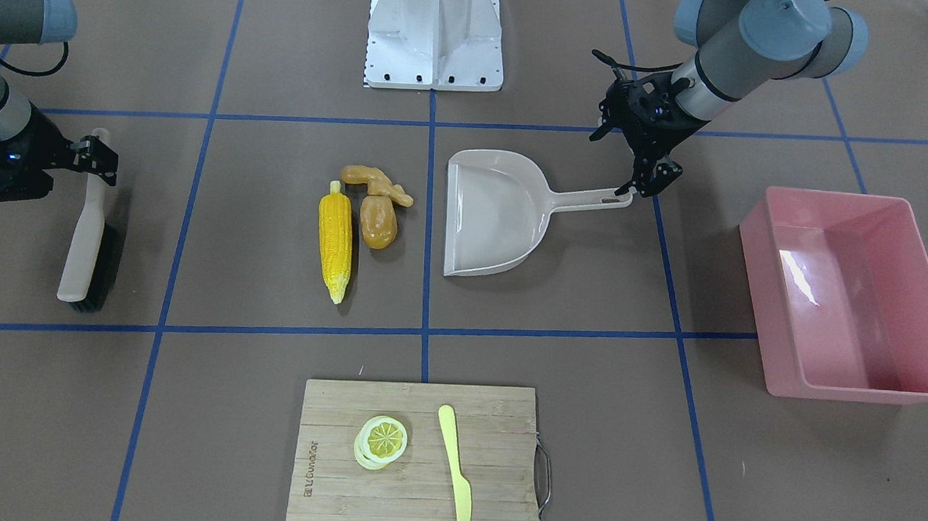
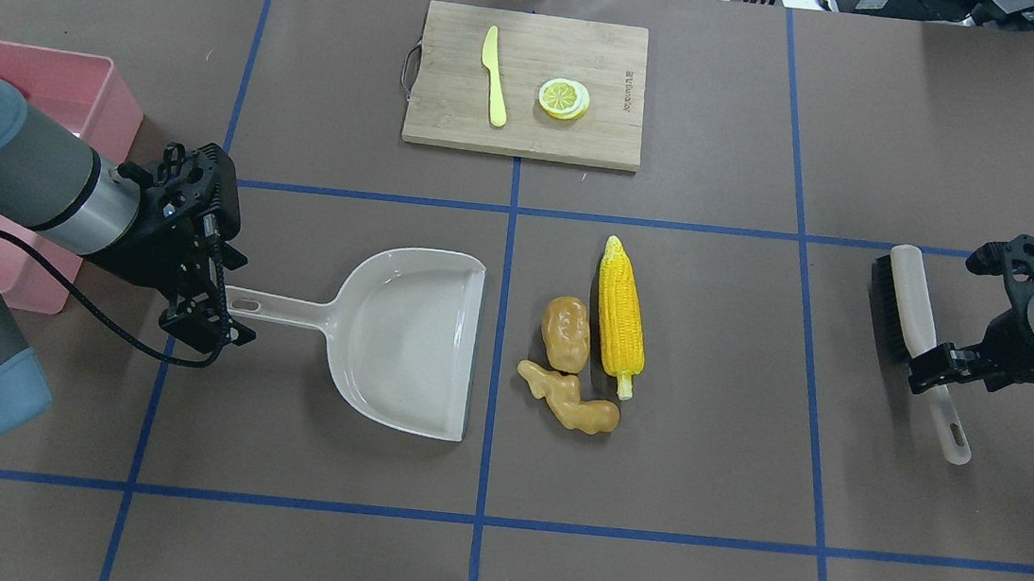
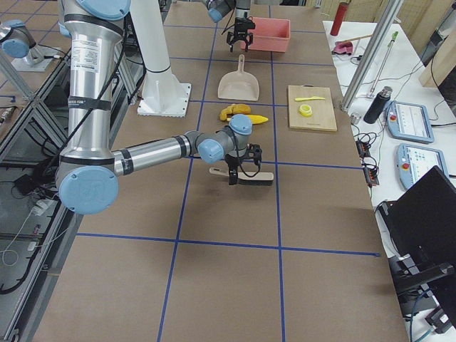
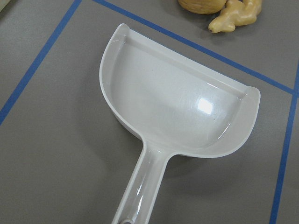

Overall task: Sweep and dump trash into bin
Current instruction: 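Reach the left gripper to the dustpan handle while the right gripper reaches the brush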

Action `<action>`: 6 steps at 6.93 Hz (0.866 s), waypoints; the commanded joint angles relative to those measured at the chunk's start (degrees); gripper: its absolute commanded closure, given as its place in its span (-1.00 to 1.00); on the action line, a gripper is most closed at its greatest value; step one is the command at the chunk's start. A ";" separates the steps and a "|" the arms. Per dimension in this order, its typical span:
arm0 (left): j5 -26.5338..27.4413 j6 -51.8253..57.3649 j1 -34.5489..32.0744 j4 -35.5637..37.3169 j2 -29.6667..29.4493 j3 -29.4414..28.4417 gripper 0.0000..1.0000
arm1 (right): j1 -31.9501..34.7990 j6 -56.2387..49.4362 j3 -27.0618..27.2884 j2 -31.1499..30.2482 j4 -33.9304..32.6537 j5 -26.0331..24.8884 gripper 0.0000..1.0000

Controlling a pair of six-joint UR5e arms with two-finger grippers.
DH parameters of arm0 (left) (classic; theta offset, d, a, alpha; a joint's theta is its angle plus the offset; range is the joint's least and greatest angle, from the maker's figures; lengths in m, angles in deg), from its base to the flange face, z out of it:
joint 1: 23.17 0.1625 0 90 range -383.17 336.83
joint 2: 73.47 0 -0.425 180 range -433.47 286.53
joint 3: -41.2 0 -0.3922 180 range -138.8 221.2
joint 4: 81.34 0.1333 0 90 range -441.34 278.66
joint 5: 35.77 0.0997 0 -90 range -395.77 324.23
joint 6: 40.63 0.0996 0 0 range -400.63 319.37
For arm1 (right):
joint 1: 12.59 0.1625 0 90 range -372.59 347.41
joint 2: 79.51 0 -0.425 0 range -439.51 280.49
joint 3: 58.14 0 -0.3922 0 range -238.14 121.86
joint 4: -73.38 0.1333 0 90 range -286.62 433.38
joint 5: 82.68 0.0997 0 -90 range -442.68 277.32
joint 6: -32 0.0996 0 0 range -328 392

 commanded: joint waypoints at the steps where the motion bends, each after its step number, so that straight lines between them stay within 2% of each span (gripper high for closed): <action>1: -0.11 -1.06 0.20 0.18 -1.16 -0.32 -0.96 | -1.88 3.26 -0.38 0.22 -0.84 0.54 -1.00; 2: 0.06 -0.89 0.28 0.27 -1.34 -0.06 -0.96 | -3.20 5.97 -0.21 0.14 -1.11 0.72 -0.96; 4: 0.50 -0.63 0.55 1.49 -1.78 -0.41 -0.96 | -4.00 6.44 2.06 -1.35 -1.98 0.63 0.62; 5: 1.98 -0.02 1.42 3.59 -2.30 -2.15 -0.96 | -3.48 5.75 4.52 -2.75 -2.25 0.72 0.98; 6: 2.61 -0.10 1.52 5.09 -2.39 -2.77 -0.96 | -0.78 4.43 5.58 -3.72 -3.21 0.98 1.00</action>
